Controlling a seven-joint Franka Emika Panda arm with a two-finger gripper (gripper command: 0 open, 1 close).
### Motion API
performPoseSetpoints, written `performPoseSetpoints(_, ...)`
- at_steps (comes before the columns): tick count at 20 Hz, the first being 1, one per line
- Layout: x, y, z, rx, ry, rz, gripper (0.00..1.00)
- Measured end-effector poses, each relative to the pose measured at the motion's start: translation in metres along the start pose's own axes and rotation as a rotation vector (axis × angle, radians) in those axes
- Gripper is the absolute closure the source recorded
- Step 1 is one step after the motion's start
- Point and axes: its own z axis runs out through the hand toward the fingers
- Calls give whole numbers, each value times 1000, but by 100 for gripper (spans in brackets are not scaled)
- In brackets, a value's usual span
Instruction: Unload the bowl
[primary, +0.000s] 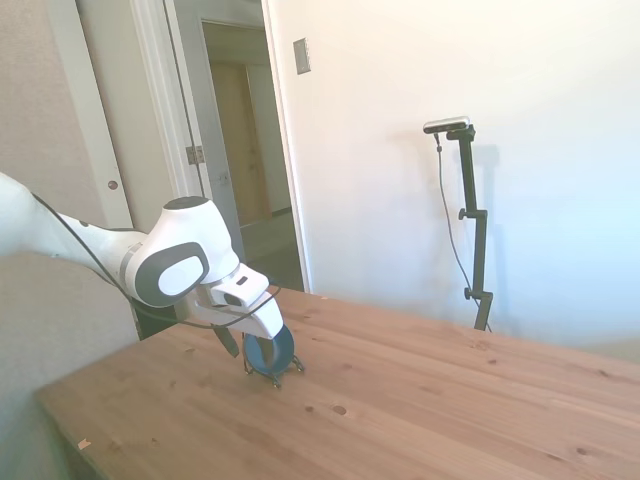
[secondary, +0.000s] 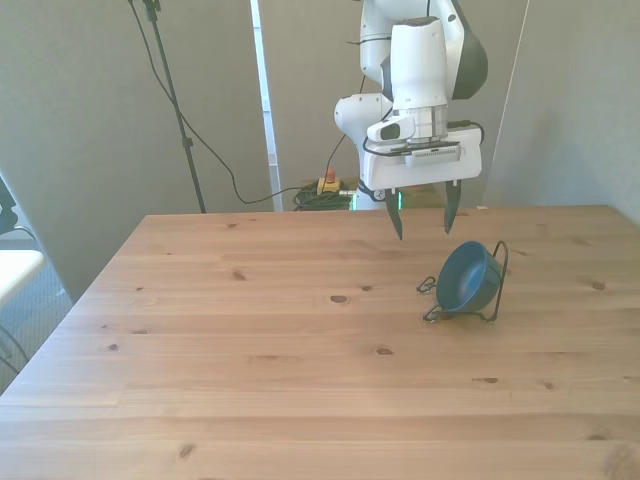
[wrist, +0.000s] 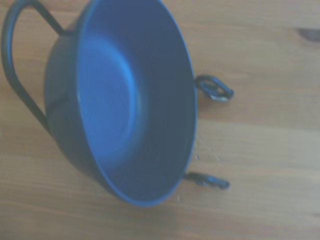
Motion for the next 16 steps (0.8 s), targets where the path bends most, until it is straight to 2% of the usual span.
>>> performPoseSetpoints(6,15,-36,25,85,-65,-164,0)
performPoseSetpoints(11,14,-46,39,94,-94,-251,0)
performPoseSetpoints(12,14,-46,40,97,-96,-257,100)
performPoseSetpoints(16,14,-46,35,109,-95,-261,100)
